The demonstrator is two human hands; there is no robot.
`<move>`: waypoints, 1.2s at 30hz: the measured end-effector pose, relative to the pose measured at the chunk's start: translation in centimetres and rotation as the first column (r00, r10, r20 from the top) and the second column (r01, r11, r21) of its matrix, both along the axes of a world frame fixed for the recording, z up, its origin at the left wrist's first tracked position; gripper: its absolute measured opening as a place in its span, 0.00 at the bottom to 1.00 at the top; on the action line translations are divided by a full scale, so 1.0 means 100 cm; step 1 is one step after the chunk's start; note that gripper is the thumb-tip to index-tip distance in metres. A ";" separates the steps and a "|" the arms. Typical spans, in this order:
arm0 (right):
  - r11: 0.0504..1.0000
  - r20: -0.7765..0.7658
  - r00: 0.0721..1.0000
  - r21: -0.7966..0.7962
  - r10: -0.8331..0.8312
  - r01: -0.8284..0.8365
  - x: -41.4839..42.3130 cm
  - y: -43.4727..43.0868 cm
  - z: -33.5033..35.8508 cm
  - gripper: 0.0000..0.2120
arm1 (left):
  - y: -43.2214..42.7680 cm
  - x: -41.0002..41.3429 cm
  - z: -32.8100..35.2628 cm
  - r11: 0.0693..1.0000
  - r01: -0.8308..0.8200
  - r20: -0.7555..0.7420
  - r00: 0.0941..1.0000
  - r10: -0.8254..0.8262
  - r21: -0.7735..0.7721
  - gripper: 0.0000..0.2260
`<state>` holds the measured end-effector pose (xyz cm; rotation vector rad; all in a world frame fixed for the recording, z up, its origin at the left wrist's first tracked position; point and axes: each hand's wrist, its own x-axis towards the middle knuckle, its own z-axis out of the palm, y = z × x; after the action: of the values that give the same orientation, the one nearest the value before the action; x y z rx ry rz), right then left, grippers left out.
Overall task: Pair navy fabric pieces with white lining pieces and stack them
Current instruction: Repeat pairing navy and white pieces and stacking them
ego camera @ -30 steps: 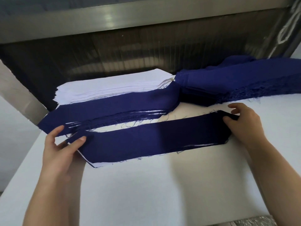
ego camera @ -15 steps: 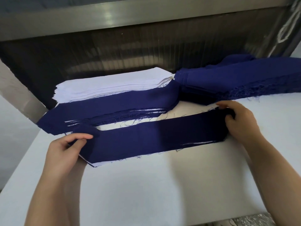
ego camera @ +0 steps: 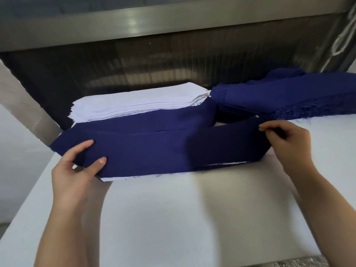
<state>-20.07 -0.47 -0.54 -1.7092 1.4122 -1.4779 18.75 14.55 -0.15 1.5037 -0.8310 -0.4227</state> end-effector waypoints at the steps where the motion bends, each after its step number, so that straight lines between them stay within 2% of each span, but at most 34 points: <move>1: 1.000 0.053 0.999 -0.010 0.004 -0.003 0.002 0.000 0.001 0.25 | -0.002 0.002 0.000 0.999 -0.019 -0.028 0.999 0.018 -0.036 0.19; 3: 0.999 0.114 0.993 -0.041 0.016 -0.012 0.007 -0.001 0.001 0.25 | -0.007 0.005 -0.002 0.995 -0.050 -0.105 0.994 0.040 -0.089 0.16; 5: 0.997 0.110 0.994 -0.082 0.022 -0.013 0.016 -0.002 0.003 0.22 | -0.014 0.006 0.000 0.990 -0.070 -0.189 0.981 0.046 -0.125 0.14; 8: 0.994 0.087 0.996 -0.112 0.030 -0.020 0.032 -0.009 0.008 0.19 | -0.030 0.009 0.003 0.983 -0.116 -0.300 0.952 0.068 -0.145 0.14; 11: 0.996 0.103 0.994 -0.092 0.028 -0.018 0.047 -0.020 0.009 0.20 | -0.042 0.016 0.009 0.969 -0.175 -0.396 0.914 0.092 -0.177 0.16; 15: 0.999 0.159 0.987 -0.043 0.023 -0.016 0.074 -0.037 0.007 0.21 | -0.055 0.032 0.020 0.955 -0.233 -0.466 0.876 0.123 -0.186 0.16; 21: 0.999 0.082 0.996 0.000 0.040 -0.040 0.115 -0.063 0.008 0.18 | -0.076 0.059 0.021 0.937 -0.337 -0.512 0.823 0.245 -0.094 0.16; 24: 0.998 -0.029 0.998 0.016 0.054 -0.053 0.128 -0.073 0.011 0.17 | -0.083 0.066 0.012 0.927 -0.376 -0.524 0.792 0.314 -0.013 0.16; 27: 0.997 -0.228 0.970 0.027 0.082 -0.078 0.133 -0.079 0.012 0.17 | -0.086 0.066 0.002 0.920 -0.393 -0.516 0.785 0.344 0.016 0.15; 31: 0.991 -0.574 0.809 0.047 0.129 -0.124 0.135 -0.080 0.010 0.13 | -0.089 0.055 0.002 0.875 -0.484 -0.460 0.780 0.425 -0.011 0.18; 34: 0.992 -0.712 0.691 0.066 0.125 -0.111 0.137 -0.075 0.013 0.14 | -0.093 0.043 0.004 0.862 -0.507 -0.444 0.773 0.453 -0.002 0.20; 36: 0.998 -0.780 0.623 0.048 0.068 -0.049 0.137 -0.068 0.016 0.15 | -0.096 0.033 0.007 0.848 -0.520 -0.379 0.768 0.517 0.101 0.22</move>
<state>-6.35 -7.26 1.06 -2.5190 1.7181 -0.6290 22.01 4.92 0.54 1.4983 -0.0763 -0.2847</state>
